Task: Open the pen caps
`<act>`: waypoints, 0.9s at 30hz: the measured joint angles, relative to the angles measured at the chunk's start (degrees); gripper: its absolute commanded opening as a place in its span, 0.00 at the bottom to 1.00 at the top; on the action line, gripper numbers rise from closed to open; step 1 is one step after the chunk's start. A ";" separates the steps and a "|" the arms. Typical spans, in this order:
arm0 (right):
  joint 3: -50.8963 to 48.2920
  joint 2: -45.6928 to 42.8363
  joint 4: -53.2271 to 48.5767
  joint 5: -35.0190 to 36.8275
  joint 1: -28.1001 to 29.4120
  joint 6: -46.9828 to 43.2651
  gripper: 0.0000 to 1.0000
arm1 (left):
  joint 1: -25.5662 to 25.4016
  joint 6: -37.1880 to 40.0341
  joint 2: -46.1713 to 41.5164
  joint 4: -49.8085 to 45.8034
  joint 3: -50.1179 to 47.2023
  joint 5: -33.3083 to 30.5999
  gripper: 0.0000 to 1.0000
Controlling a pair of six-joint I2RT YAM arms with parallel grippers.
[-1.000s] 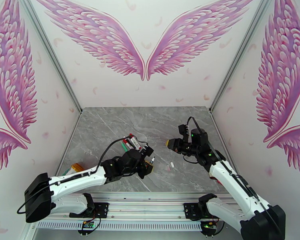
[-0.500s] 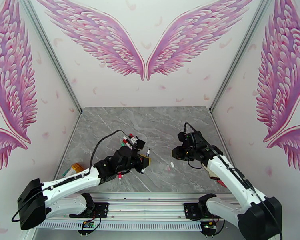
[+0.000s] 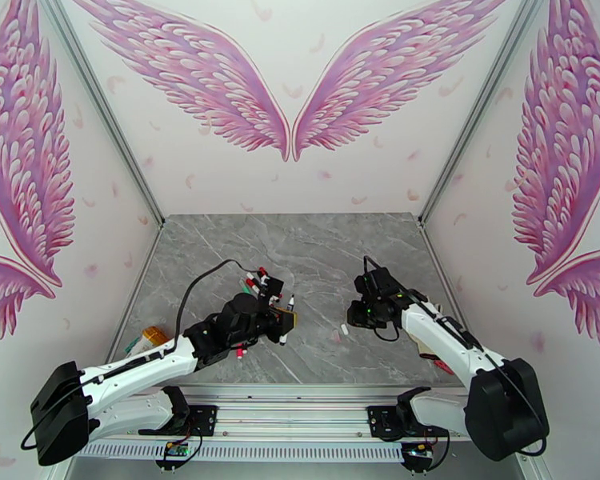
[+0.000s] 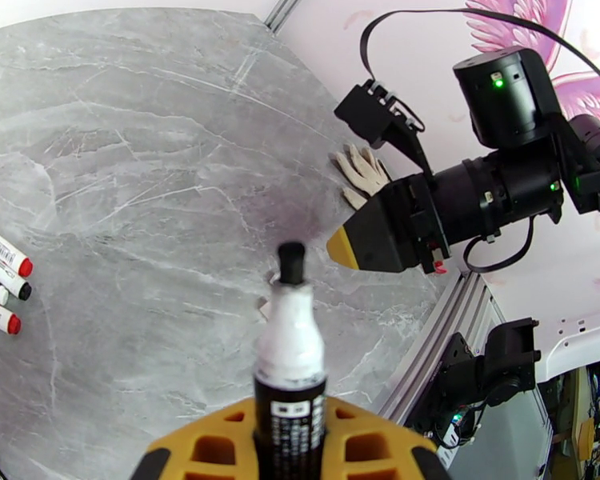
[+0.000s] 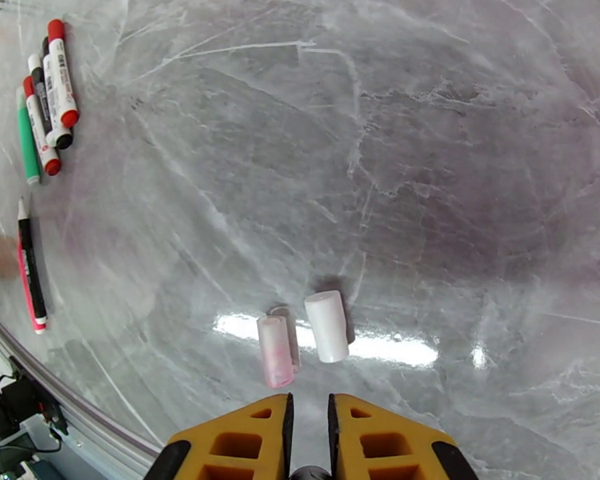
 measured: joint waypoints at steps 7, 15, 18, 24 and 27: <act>-0.92 4.04 3.98 0.66 0.00 0.02 0.16 | 1.55 -0.63 0.00 1.79 -1.79 0.92 0.13; -1.07 8.09 5.38 1.11 0.00 0.04 0.20 | 3.76 -1.49 0.31 4.26 -3.04 2.99 0.13; -1.29 9.62 5.73 1.51 0.00 0.13 0.22 | 4.39 -1.53 1.09 5.16 -3.04 3.50 0.13; -2.10 11.08 6.29 2.19 0.00 0.26 0.23 | 4.44 -1.40 3.23 5.27 -3.02 4.59 0.13; -2.64 11.26 6.67 2.19 0.00 0.44 0.25 | 4.44 -1.42 3.78 5.31 -3.04 4.83 0.13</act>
